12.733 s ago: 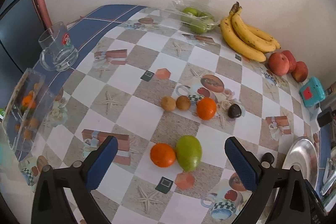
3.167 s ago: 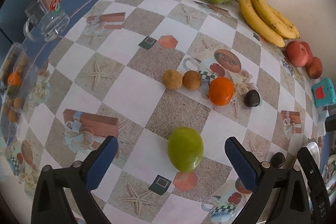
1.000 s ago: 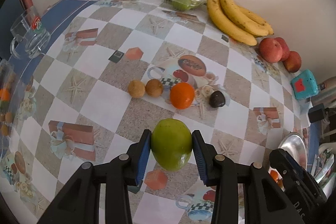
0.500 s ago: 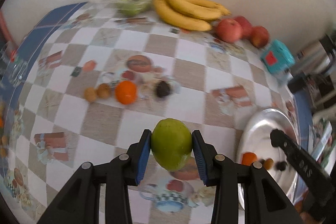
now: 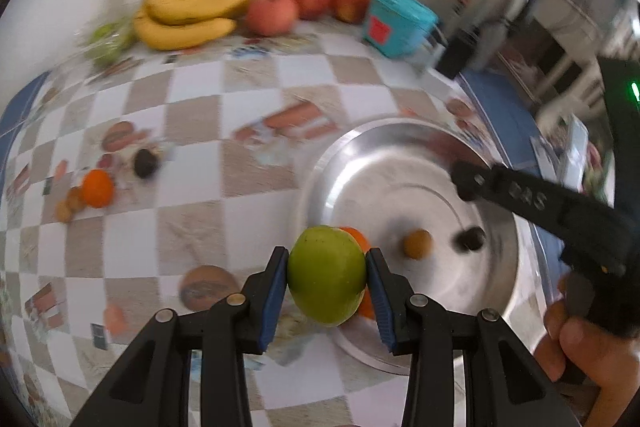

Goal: Organize fruits
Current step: 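Carry the green mango and black avocado over the steel bowl with both tools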

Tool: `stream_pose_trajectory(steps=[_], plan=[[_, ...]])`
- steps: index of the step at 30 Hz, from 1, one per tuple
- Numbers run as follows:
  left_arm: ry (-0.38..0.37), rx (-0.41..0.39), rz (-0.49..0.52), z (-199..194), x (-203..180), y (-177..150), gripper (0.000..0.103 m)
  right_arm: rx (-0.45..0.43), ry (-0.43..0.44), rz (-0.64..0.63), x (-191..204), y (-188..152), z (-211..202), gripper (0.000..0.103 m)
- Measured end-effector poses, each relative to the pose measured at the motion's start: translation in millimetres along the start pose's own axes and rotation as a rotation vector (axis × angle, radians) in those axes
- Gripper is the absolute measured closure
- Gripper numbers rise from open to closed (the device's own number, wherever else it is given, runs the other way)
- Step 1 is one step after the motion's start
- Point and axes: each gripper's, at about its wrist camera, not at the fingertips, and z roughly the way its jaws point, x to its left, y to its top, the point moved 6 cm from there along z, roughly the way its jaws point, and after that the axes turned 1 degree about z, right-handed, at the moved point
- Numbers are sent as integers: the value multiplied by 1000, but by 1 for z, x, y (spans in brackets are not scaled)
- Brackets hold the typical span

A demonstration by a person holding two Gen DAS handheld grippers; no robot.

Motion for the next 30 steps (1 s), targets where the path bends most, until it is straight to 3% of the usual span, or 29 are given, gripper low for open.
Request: stream_pose_trajectory(steps=[8,20,23,30], plan=[[-4,61,4,16,-4,-9,61,52,-28,-8,-6,-9,17,73],[4,81,7,21,-2,-14,61,102,-57,-12,-9,-19,32,73],[-7,83,2,21,-2,-13,60,105,-65,-17,-9,-19,33,66],[-27,80,11,17,-7,-13,55,93,-75,-23,-9,-16,31,63]])
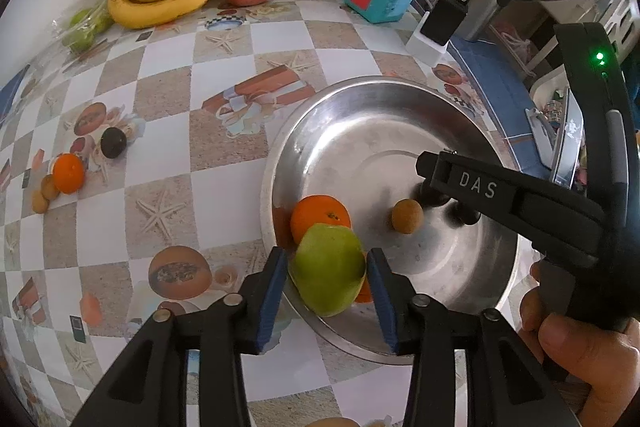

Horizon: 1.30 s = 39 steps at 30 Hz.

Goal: Organize fruits
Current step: 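Open the left tool releasing the mango while the right tool releases the avocado into the bowl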

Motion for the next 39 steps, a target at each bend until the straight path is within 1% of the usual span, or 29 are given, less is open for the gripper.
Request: stream_pose_trajectory(steps=[2,3,4,6,8,15,17,20,24,27,36,39], plan=[[-4,-2,-7,-1,1,0,50,-4,-6,0,0,1,-1,58],[-5,-5,-9,-1,1,1,50,-5,-7,0,-1,1,-2,51],[-6,-8,-12,-3,2,1,50,-8,-7,1,-1,1,-2,50],[-11,-13,-21,-4,4,2,49,-13,-8,-1,0,2,-4,50],[-19,-15,-33,-5,7,3,45,-19,-9,-3,1,3,-5,50],[-46,-32,-126,-14,32,7,44,-27,-9,-6,1,5,-7,50],[-34,-36,-149,-15,41,7,44,-29,-9,-6,1,4,-8,50],[9,-37,-173,-16,55,6,44,-31,-6,-6,2,5,-9,50],[23,-24,-205,-12,69,3,44,-33,-3,-4,3,5,-10,50],[33,-8,-203,-7,69,1,44,-37,1,-7,5,5,-12,50],[70,38,-135,9,54,-6,44,-46,8,-9,7,6,-15,50],[85,40,-125,11,52,-6,44,-49,12,-11,9,6,-16,50]])
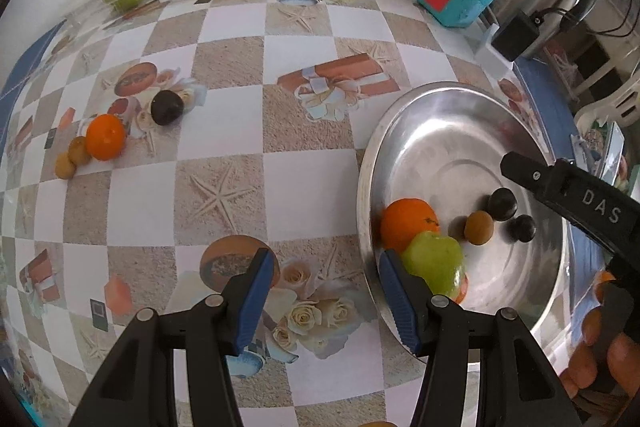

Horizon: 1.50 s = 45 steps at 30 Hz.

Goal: Organize fruits
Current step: 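Open the left tool releasing the mango while the right tool releases the avocado into the bowl, then move both open tools toward the brown kiwis and black avocado on the table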

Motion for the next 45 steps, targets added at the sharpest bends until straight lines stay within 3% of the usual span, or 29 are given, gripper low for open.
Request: stream_pose_trajectory(steps=[15,28,31,33,38,40,45], plan=[[33,12,34,9,-7,0,44,-10,3,-9,2,2,-3,50],[-20,-28,-68,-7,20,12,39,-13,4,-31,6,2,-3,50],[-11,-43,-109,-10,33,17,24,-16,11,-43,11,0,-4,47],[22,-67,-147,-14,50,21,18,-20,26,-62,18,-3,-4,34],[104,-111,-223,-24,89,25,2,-25,56,-124,41,-10,-3,32],[126,-123,-251,-27,104,25,1,-25,73,-145,49,-12,-3,23],[172,-139,-303,-32,142,28,0,-31,97,-197,70,-18,-2,22]])
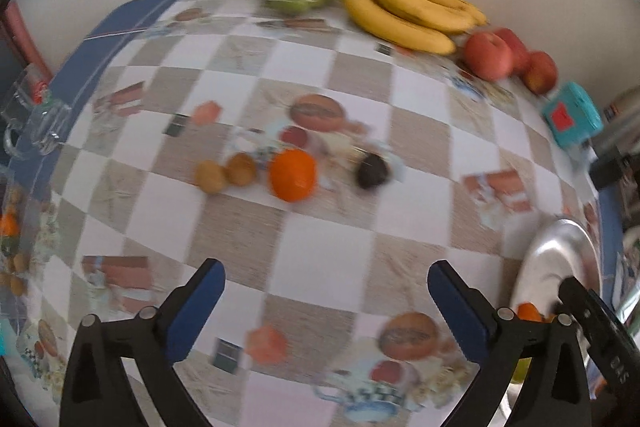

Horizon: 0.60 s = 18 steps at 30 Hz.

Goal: Organize fruits
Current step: 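Move both open tools toward the brown kiwis and black avocado on the table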

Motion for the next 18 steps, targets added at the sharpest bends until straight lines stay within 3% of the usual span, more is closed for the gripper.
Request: stream_pose_trajectory(steps=[7,13,18], plan=[[78,-88,17,-12,30,20,0,-23,39,-64,30,-2,2,22],[80,-131,-10,-18,54,31,0,-48,82,-125,62,-3,-1,22],[39,-117,-86,-15,73,36,0,-53,99,-170,85,-3,4,22]])
